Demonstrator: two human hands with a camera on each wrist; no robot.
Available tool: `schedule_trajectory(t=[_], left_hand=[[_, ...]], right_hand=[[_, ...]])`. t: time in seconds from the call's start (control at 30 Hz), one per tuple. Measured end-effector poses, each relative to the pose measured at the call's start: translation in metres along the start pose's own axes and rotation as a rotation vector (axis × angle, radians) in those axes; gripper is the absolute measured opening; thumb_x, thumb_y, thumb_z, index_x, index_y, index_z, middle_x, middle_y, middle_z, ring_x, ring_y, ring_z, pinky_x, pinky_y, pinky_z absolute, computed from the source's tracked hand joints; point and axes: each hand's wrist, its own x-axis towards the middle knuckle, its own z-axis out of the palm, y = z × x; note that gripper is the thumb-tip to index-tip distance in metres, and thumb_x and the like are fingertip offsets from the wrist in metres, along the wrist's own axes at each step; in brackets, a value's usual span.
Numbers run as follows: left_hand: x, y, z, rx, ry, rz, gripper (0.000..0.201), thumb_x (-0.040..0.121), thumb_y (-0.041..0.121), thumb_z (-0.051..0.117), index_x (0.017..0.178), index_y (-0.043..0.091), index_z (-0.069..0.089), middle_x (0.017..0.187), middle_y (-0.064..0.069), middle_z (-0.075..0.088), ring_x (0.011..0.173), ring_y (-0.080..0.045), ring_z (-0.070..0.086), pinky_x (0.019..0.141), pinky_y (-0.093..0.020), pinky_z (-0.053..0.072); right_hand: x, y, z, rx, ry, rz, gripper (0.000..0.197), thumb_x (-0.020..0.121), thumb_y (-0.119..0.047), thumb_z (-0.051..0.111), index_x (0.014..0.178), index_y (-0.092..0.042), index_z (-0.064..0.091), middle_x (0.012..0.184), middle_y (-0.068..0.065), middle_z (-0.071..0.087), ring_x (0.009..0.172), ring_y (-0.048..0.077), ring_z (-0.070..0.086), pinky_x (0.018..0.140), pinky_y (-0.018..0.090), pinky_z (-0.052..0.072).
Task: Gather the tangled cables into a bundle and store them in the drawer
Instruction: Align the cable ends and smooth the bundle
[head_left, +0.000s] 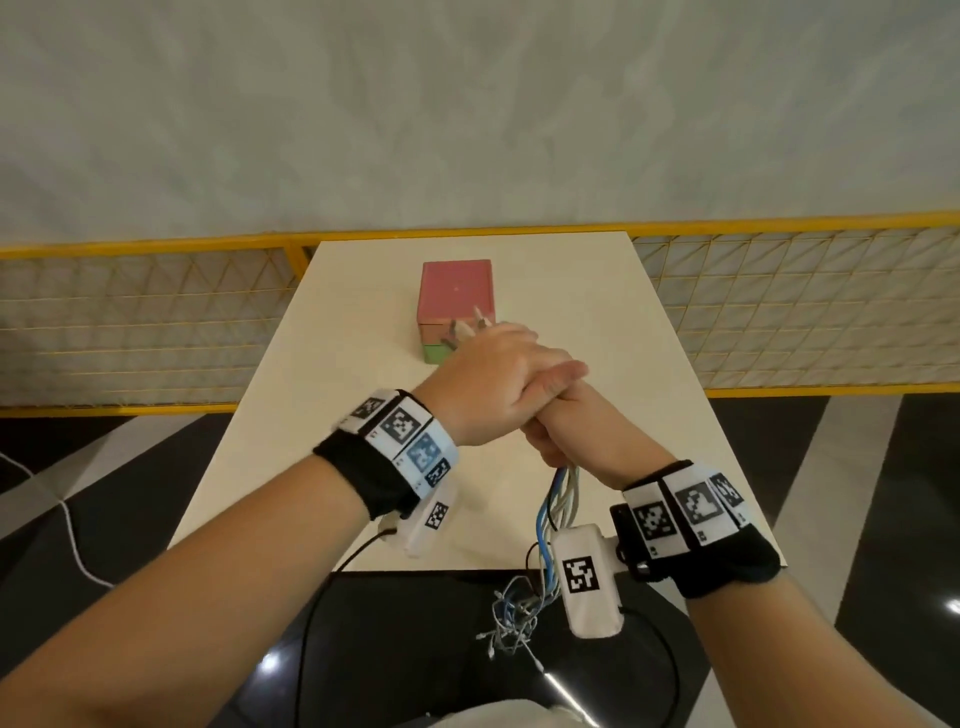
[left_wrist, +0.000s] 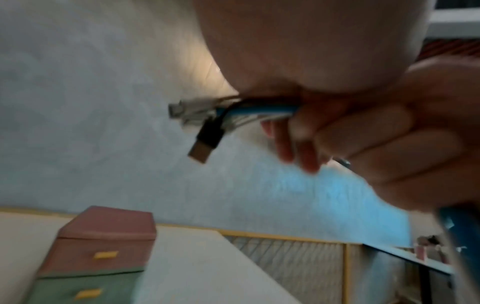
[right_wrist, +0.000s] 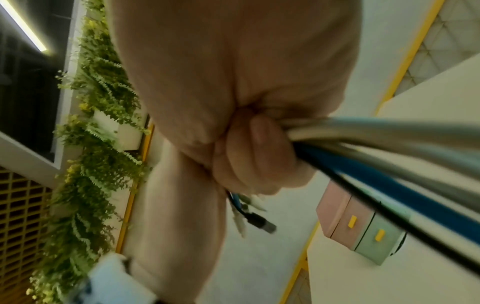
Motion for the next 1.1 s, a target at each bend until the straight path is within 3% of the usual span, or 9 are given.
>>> schedule_trajectory(t=[0.2,0.37,0.47,0.6,0.7,0.83,0.97,1.03,1.1], left_hand=[[-0.007,-0.024,0.007,0.050,0.015,-0.172,0.079,0.092,0.071,0.003,0.094,0.019,0.063,0.061,-0.001,0.064,0.059,-0.019,0.061,0.060,-0.041,0.048],[0.007,-0.018,-0.008,-0.016,0.253,-0.290,0.022,0.100,0.036,0.044,0.113,0.024,0.058,0.043,0.004,0.045,0.038,-0.016,0.042,0.042,-0.032,0.035],[0.017,-0.022,-0.033,-0.122,0.404,-0.404,0.019,0.096,0.027,0.053,0.115,0.028,0.057,0.038,0.007,0.041,0.036,-0.015,0.035,0.044,-0.030,0.028],[0.018,-0.020,-0.059,-0.276,0.516,-0.466,0.018,0.097,0.018,0.054,0.115,0.021,0.058,0.035,0.011,0.042,0.031,-0.008,0.035,0.042,-0.020,0.029],[0.011,-0.032,-0.070,-0.088,0.286,-0.540,0.021,0.100,0.034,0.049,0.102,0.021,0.065,0.045,0.012,0.049,0.044,-0.005,0.047,0.049,-0.025,0.031],[-0.003,-0.047,-0.067,0.297,-0.085,-0.644,0.056,0.101,0.054,0.029,0.092,0.015,0.069,0.074,-0.002,0.066,0.075,-0.026,0.063,0.066,-0.035,0.045],[-0.005,-0.015,-0.022,0.030,-0.283,-0.545,0.063,0.096,0.064,0.021,0.103,0.023,0.067,0.079,0.004,0.069,0.076,-0.017,0.064,0.075,-0.033,0.049],[-0.011,-0.009,-0.003,-0.096,-0.284,-0.578,0.059,0.099,0.061,0.022,0.091,0.020,0.065,0.068,0.002,0.069,0.068,-0.013,0.064,0.073,-0.034,0.050],[-0.018,-0.013,0.004,-0.118,-0.136,-0.590,0.042,0.100,0.054,0.030,0.102,0.025,0.060,0.062,0.003,0.065,0.060,-0.007,0.061,0.063,-0.033,0.047]], right_hand=[[-0.001,-0.002,-0.004,0.131,-0.124,0.025,0.032,0.098,-0.016,0.029,0.067,-0.015,0.035,0.055,-0.002,0.030,0.048,0.013,0.022,0.056,0.036,0.013],[0.001,0.016,-0.012,0.138,-0.177,-0.105,0.031,0.101,-0.029,0.029,0.085,-0.008,0.046,0.062,0.001,0.038,0.054,0.019,0.045,0.065,0.033,0.043],[-0.003,0.039,-0.012,0.101,-0.230,-0.084,0.037,0.097,-0.040,0.028,0.083,-0.009,0.043,0.063,0.001,0.039,0.058,0.020,0.051,0.067,0.032,0.046],[-0.006,0.063,-0.003,-0.091,-0.134,-0.017,0.034,0.101,-0.037,0.029,0.081,-0.013,0.041,0.060,-0.005,0.038,0.049,0.010,0.040,0.052,0.028,0.046],[-0.005,0.063,-0.007,-0.247,-0.021,-0.006,0.030,0.100,-0.036,0.034,0.080,-0.017,0.046,0.060,-0.006,0.041,0.044,0.004,0.034,0.043,0.018,0.032],[-0.001,0.053,-0.012,-0.455,0.019,-0.063,0.026,0.100,-0.033,0.037,0.086,-0.017,0.052,0.062,-0.004,0.046,0.045,0.001,0.040,0.046,0.013,0.033],[0.005,0.029,0.001,-0.514,-0.009,-0.176,0.022,0.099,-0.027,0.040,0.083,-0.019,0.053,0.062,-0.011,0.049,0.053,0.000,0.047,0.054,0.015,0.035],[0.006,0.020,0.002,-0.516,-0.034,-0.199,0.019,0.099,-0.020,0.039,0.087,-0.019,0.054,0.068,-0.013,0.052,0.058,0.000,0.049,0.058,0.014,0.036],[0.005,0.019,-0.004,-0.396,-0.107,-0.174,0.017,0.100,-0.021,0.040,0.092,-0.016,0.055,0.070,-0.008,0.051,0.054,0.002,0.046,0.058,0.017,0.038]])
